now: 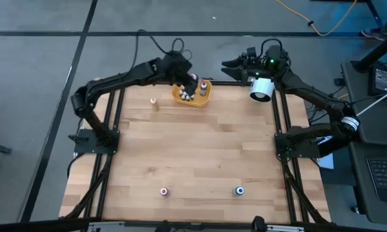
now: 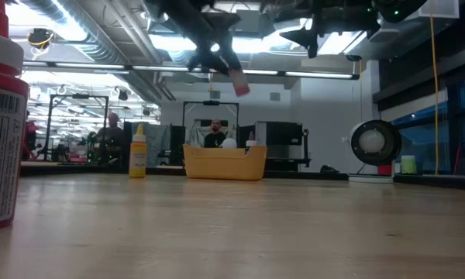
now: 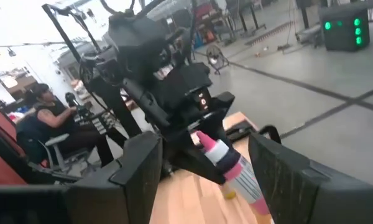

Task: Pick & Place food coloring
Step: Put the large pink food coloring bottle into the bin

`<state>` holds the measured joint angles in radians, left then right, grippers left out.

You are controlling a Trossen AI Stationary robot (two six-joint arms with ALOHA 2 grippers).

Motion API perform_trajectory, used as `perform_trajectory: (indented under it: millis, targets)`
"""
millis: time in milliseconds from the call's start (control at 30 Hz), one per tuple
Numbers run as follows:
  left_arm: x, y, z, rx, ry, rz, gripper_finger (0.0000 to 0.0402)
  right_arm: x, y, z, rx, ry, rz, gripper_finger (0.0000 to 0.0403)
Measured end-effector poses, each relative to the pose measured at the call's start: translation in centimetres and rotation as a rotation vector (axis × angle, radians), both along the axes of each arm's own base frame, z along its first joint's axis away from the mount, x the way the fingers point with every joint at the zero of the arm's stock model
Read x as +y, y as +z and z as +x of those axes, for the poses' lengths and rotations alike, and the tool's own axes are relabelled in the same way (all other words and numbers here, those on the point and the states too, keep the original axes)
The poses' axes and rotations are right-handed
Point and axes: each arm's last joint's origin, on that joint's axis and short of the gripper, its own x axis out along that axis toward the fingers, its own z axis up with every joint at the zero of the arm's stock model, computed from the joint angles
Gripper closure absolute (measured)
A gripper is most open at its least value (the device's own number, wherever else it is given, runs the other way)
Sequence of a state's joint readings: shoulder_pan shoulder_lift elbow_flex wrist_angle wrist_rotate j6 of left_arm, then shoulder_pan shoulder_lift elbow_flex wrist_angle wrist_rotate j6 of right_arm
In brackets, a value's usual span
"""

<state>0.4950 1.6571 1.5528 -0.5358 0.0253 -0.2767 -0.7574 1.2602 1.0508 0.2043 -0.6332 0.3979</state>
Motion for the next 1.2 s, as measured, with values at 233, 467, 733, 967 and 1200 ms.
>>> perform_trajectory:
  millis: [233, 467, 733, 967, 1200]
  targets:
    - [1.1, -3.7, 2.1, 0.085, -0.008, -0.042, 0.0256, 0.1, -0.3, 0.0, 0.027, 0.035, 0.006, 0.0163]
    - [1.9, -7.1, 3.5, 0.162, -0.008, -0.081, 0.0256, 0.1, -0.5, 0.0, 0.043, 0.036, -0.006, 0.0163]
    - [2.4, -8.8, 4.5, 0.175, -0.005, -0.079, 0.0256, 0.1, -0.6, 0.0, 0.058, 0.036, -0.015, 0.0163]
    - [2.8, -11.0, 5.3, 0.209, -0.014, -0.087, 0.0256, 0.1, -0.7, 0.0, 0.059, 0.036, -0.015, 0.0163]
    - [3.2, -12.9, 6.0, 0.233, -0.014, -0.105, 0.0256, 0.1, -0.7, 0.0, 0.062, 0.041, -0.019, 0.0163]
